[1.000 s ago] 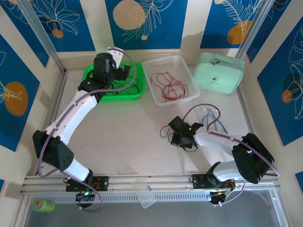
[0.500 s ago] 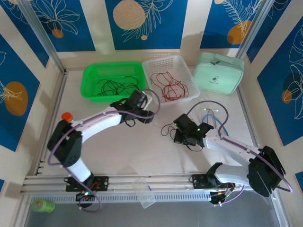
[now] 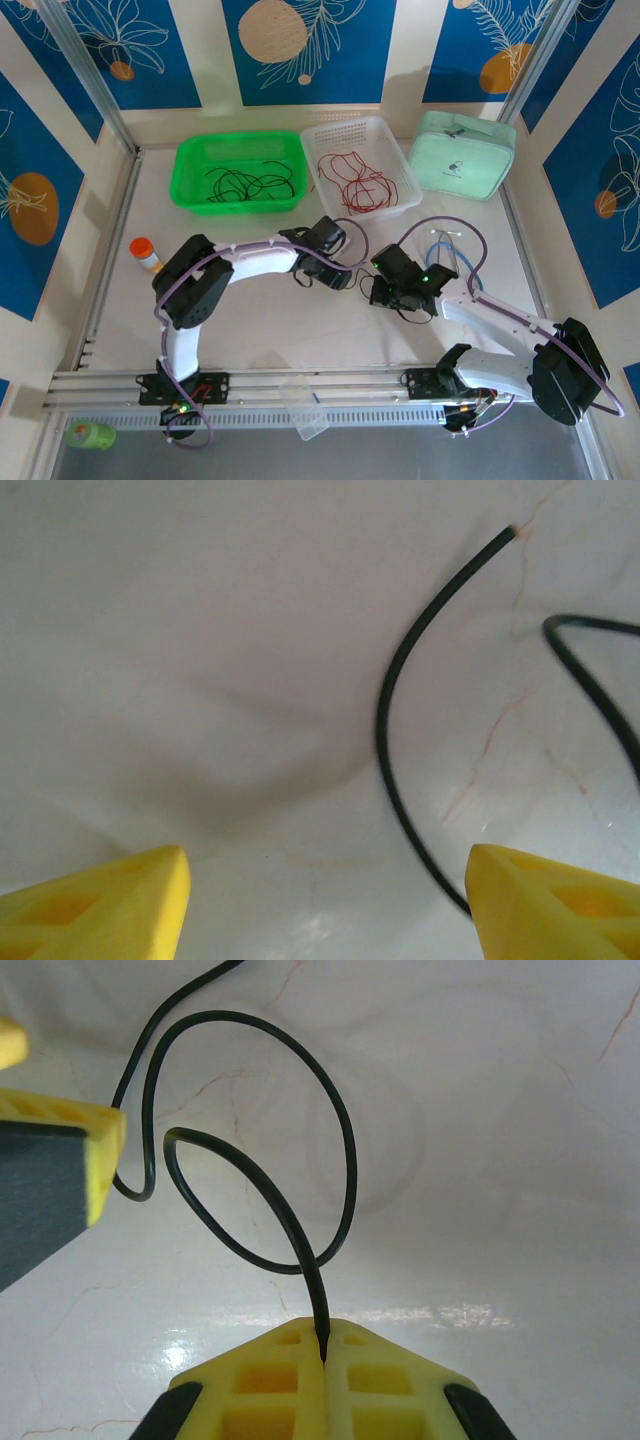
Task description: Untangle the cables
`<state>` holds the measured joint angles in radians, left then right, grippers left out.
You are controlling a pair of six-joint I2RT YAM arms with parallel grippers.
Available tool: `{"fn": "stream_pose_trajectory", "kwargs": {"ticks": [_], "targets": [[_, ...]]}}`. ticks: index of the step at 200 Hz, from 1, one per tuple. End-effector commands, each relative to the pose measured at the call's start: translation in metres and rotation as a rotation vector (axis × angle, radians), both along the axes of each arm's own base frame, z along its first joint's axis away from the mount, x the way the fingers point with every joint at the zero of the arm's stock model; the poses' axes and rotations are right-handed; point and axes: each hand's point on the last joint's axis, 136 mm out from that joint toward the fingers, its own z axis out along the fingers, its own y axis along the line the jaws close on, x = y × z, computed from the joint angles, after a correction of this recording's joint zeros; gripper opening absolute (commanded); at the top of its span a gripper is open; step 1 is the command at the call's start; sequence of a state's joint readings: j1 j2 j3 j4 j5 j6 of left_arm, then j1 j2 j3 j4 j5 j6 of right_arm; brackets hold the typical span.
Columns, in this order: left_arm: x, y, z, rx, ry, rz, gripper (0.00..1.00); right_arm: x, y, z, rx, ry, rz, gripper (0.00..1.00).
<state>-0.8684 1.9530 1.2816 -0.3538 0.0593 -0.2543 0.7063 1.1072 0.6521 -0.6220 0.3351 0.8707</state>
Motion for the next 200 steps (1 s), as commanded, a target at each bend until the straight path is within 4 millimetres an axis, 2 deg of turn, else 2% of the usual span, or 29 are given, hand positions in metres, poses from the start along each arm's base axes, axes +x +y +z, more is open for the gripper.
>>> {"fn": "stream_pose_trajectory", "kwargs": {"ticks": [1, 49, 116, 132, 163, 183, 200], "targets": [[-0.001, -0.016, 0.002, 0.014, -0.01, -0.029, 0.72, -0.005, -0.002, -0.002, -0.001, 0.02, 0.013, 0.0], [0.007, -0.019, -0.002, 0.06, -0.023, -0.026, 0.67, -0.005, -0.001, -0.003, 0.002, 0.02, 0.012, 0.0], [-0.008, -0.008, -0.035, 0.222, -0.006, -0.065, 0.46, -0.004, -0.001, 0.004, 0.017, -0.002, 0.009, 0.0], [-0.011, -0.002, -0.043, 0.263, -0.013, -0.059, 0.35, -0.003, -0.003, 0.007, 0.021, -0.011, 0.001, 0.0], [-0.008, 0.016, -0.05, 0.326, -0.053, -0.015, 0.0, -0.003, -0.009, 0.015, 0.032, -0.033, -0.016, 0.0], [0.001, 0.034, -0.04, 0.375, -0.123, 0.028, 0.0, -0.004, -0.014, 0.018, 0.034, -0.04, -0.031, 0.0], [0.011, 0.051, -0.025, 0.403, -0.183, 0.071, 0.0, -0.007, -0.022, 0.016, 0.026, -0.031, -0.057, 0.0]]}}
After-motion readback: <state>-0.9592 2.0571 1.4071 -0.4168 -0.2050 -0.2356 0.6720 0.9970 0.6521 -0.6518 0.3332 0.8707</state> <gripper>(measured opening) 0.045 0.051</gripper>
